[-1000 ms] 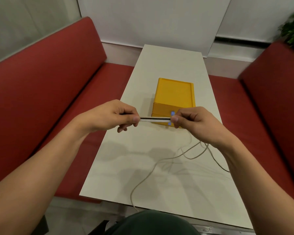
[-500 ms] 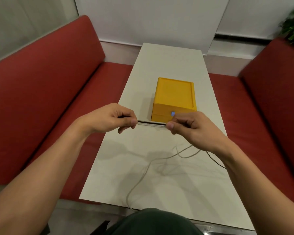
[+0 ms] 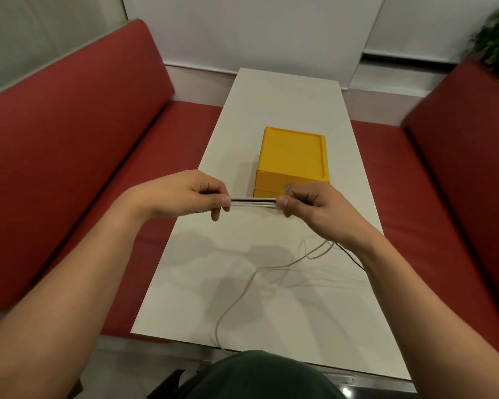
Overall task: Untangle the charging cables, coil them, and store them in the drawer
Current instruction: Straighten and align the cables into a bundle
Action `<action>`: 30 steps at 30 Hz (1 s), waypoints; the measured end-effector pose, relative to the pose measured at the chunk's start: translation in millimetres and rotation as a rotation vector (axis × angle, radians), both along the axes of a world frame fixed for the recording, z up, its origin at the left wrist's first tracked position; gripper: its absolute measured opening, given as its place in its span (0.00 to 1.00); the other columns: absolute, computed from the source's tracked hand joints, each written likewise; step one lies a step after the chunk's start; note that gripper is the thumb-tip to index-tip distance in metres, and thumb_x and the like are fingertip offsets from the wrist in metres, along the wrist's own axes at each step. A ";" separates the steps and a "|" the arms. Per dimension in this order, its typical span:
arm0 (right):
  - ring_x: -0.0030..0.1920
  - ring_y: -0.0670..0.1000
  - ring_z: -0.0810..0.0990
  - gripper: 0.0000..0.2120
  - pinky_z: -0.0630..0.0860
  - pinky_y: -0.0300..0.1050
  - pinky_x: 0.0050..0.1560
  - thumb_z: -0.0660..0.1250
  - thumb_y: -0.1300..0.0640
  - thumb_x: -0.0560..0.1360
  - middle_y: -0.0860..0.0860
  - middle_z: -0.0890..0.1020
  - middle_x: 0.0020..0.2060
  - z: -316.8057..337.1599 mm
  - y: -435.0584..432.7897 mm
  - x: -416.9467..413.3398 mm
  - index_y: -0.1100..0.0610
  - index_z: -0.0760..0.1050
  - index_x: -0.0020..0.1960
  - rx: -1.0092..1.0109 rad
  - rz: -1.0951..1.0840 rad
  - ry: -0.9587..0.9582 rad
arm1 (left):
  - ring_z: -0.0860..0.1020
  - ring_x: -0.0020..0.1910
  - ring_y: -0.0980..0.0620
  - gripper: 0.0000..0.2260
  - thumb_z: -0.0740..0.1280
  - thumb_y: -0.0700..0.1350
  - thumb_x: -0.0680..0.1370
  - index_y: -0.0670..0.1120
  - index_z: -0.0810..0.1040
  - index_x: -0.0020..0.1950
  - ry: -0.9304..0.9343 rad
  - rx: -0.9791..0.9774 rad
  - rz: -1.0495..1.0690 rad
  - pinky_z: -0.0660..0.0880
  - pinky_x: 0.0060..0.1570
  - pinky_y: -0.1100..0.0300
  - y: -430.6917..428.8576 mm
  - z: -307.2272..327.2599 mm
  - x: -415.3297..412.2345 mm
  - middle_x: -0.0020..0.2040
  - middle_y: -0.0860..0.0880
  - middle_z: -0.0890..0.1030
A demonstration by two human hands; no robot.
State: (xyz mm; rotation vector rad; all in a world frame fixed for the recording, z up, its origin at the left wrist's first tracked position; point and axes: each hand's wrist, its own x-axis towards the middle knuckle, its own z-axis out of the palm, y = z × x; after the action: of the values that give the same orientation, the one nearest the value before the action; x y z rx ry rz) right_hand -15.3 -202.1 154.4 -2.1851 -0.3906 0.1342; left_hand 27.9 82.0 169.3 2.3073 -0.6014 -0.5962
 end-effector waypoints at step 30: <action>0.29 0.44 0.73 0.12 0.67 0.40 0.31 0.66 0.50 0.83 0.46 0.80 0.31 7.2 4.7 -1.1 0.48 0.78 0.41 -0.240 -0.033 -0.056 | 0.69 0.25 0.60 0.10 0.69 0.52 0.82 0.54 0.84 0.42 -0.179 -0.032 0.171 0.64 0.28 0.67 -39.9 -0.2 -13.5 0.30 0.54 0.79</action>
State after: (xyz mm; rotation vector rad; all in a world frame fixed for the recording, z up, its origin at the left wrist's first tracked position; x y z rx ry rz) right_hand -16.5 -197.4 161.5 -2.4346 -0.3867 0.1063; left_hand 14.4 42.1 169.1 2.3679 -0.4847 -0.3000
